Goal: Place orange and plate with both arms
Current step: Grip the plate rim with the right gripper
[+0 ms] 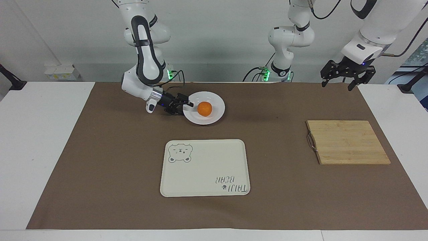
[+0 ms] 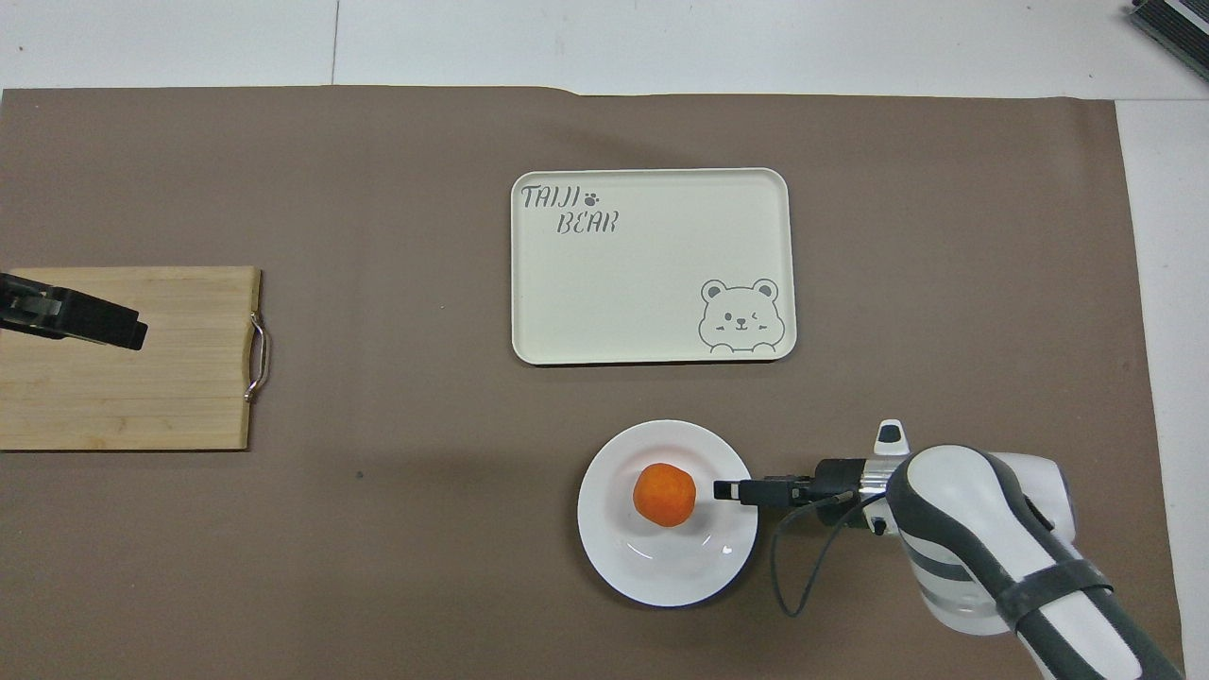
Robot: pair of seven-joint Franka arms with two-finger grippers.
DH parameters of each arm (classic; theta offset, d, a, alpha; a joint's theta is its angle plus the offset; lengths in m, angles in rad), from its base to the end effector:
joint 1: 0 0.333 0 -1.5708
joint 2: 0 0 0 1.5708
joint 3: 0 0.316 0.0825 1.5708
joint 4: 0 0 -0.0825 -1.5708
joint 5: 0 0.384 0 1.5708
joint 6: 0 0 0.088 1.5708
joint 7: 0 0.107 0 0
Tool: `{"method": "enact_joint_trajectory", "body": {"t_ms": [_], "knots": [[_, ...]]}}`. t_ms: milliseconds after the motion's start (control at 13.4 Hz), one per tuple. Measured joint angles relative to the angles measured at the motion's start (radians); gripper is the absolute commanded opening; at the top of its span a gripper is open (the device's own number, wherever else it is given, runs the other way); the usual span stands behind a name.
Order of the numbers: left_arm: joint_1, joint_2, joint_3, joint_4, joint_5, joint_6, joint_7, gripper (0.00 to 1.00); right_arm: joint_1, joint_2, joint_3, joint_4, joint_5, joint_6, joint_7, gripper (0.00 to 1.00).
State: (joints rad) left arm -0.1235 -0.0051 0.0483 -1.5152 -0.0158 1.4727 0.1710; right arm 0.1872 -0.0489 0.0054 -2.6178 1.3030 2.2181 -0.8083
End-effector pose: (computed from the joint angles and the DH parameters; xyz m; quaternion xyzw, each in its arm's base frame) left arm 0.5414 -0.0425 0.6449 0.9922 -0.1234 -0.0183 0.0089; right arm 0.3967 0.1091 0.2568 -0.9003 0.0143 0.0072 0.4350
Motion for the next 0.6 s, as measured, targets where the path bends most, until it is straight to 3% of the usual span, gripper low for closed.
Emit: {"method": "enact_joint_trajectory", "body": {"t_ms": [224, 299, 448, 523, 598], "knots": [[0.0, 0.0, 0.0, 0.0, 0.0, 0.0, 0.0, 1.0, 0.002, 0.0, 0.0, 0.0, 0.01, 0.001, 0.0, 1.0], [0.0, 0.0, 0.0, 0.0, 0.0, 0.0, 0.0, 1.0, 0.002, 0.0, 0.0, 0.0, 0.011, 0.001, 0.0, 0.93], [0.0, 0.0, 0.0, 0.0, 0.0, 0.0, 0.0, 1.0, 0.002, 0.0, 0.0, -0.001, 0.011, 0.001, 0.0, 0.6], [0.0, 0.0, 0.0, 0.0, 0.0, 0.0, 0.0, 1.0, 0.002, 0.0, 0.0, -0.001, 0.011, 0.001, 0.0, 0.48], [0.0, 0.0, 0.0, 0.0, 0.0, 0.0, 0.0, 1.0, 0.002, 0.0, 0.0, -0.001, 0.011, 0.001, 0.0, 0.42]]}}
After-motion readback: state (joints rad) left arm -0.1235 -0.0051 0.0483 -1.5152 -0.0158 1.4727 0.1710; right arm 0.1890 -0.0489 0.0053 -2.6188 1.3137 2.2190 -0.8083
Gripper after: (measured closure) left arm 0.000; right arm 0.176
